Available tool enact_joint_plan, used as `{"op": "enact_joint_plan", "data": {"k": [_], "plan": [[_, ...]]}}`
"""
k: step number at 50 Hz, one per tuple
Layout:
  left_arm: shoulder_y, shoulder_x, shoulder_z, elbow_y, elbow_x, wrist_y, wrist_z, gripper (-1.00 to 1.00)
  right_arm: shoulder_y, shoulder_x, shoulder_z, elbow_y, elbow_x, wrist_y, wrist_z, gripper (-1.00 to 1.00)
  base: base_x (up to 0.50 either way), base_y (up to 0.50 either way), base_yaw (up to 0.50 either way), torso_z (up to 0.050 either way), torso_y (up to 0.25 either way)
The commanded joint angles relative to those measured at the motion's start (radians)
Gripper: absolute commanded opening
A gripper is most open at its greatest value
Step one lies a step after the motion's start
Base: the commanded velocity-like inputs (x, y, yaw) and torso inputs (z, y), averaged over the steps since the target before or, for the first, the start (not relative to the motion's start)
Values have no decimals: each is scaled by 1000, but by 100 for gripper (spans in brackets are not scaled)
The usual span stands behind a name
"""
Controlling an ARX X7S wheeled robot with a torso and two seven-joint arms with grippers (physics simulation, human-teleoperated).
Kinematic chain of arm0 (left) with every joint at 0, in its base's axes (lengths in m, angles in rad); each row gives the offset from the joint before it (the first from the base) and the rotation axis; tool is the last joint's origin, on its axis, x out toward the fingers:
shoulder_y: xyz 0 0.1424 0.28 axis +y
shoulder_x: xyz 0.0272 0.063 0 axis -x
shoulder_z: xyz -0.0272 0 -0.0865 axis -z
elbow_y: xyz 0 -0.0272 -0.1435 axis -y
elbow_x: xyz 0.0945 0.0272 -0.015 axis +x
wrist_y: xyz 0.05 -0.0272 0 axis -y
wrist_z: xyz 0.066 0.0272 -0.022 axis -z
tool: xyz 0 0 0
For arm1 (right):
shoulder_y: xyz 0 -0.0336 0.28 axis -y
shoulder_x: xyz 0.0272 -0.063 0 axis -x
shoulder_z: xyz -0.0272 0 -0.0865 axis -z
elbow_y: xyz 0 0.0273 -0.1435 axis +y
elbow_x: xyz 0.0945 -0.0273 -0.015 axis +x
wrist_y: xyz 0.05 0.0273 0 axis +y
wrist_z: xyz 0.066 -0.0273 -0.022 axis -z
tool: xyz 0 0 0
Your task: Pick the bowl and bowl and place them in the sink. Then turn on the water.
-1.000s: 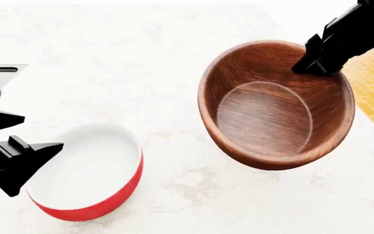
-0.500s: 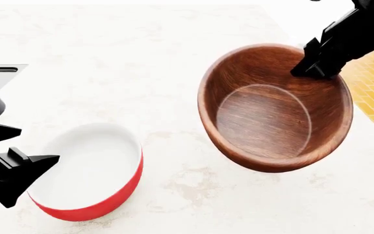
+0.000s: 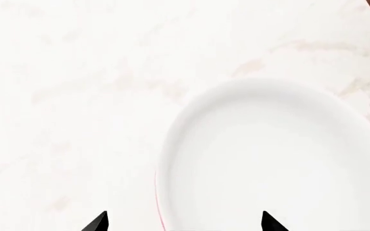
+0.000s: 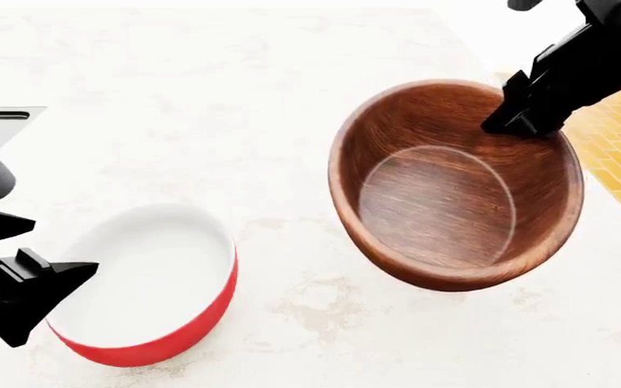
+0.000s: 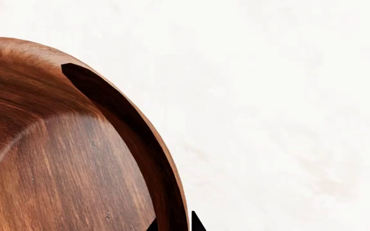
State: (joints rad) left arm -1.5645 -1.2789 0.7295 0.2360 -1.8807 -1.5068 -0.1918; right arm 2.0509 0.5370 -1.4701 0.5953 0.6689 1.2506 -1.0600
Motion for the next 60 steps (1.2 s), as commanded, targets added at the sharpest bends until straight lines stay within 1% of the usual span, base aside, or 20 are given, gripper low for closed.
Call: {"op": "enact_joint_plan", "data": {"k": [1, 17, 35, 48, 60], "plan": [[-5, -7, 25, -2, -3, 8, -2, 100, -5, 3, 7, -10, 8, 3, 7, -100, 0, 0, 0, 0, 0], [44, -1, 58, -11, 53, 48, 30, 100, -13, 10, 11, -21, 15, 7, 15, -100, 0, 0, 0, 0, 0], [44, -7, 76, -12, 23, 63, -5, 100, -23, 17, 17, -30, 24, 11, 23, -100, 0, 0, 0, 0, 1], [48, -19, 87, -24, 40, 66, -6, 100, -19, 34, 26, -59, 35, 27, 37, -100, 0, 0, 0, 0, 0], [49, -17, 105, -25, 11, 66, -35, 100, -29, 32, 32, -57, 41, 22, 44, -100, 0, 0, 0, 0, 0]]}}
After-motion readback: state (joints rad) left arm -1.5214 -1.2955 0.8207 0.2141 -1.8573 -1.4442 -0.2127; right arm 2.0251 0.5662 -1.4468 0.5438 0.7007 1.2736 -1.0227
